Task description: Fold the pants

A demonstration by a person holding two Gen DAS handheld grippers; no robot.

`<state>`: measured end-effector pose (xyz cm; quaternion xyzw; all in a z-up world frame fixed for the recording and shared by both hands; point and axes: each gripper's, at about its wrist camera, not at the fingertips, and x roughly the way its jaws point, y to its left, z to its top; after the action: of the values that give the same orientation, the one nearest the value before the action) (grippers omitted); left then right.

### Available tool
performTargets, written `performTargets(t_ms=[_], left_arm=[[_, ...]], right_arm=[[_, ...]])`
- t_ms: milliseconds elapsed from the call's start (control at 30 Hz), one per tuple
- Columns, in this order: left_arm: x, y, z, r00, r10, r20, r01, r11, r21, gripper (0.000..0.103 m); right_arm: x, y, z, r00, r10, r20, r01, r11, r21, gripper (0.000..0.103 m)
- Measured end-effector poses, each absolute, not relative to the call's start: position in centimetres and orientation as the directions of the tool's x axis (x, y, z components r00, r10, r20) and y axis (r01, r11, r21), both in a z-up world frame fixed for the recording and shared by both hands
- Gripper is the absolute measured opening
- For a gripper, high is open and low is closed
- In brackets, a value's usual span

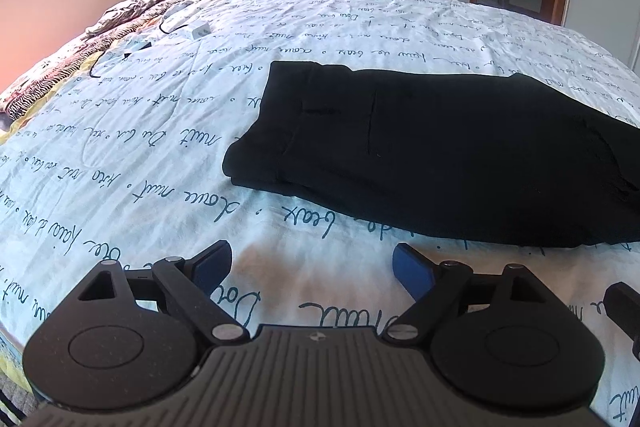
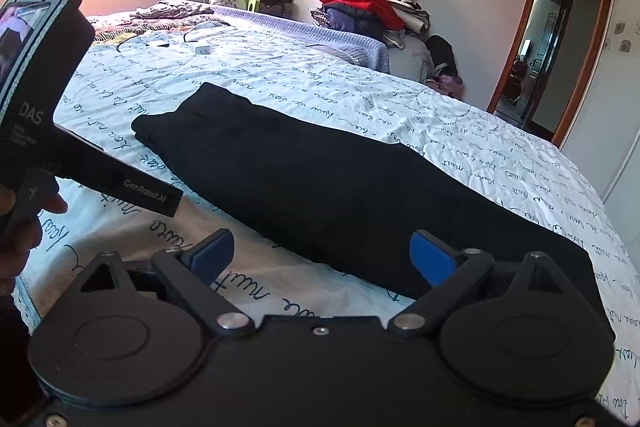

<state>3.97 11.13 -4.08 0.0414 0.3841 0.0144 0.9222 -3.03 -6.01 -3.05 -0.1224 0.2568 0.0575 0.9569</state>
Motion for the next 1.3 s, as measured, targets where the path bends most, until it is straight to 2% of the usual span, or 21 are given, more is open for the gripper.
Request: performTargets(t_ms=[700,1167,1300], left_arm=[[4.7,11.8,-4.1,0.703,0.107,-0.703,-0.044,0.993,0.107,0.093],[4.4,11.5,-4.0,0.705,0.076,-0.705,-0.003,0.995,0.104,0.093],[4.3,12.5,-3.5,0.72,0.106,-0.686,-0.032,0.992,0.12,0.093]], right_arm=[[-2.9,-4.8,-2.9,0.869,0.071,-0.49,-0.225,0.938,-0.263,0.097],[-2.8,-5.1,-3.3,0.848,0.087,-0.523,-0.217,0.957,-0.192,0.097],[-2.3,-4.4,-2.9,0.856,0.104,-0.507,-0.25,0.94,-0.23,0.096]])
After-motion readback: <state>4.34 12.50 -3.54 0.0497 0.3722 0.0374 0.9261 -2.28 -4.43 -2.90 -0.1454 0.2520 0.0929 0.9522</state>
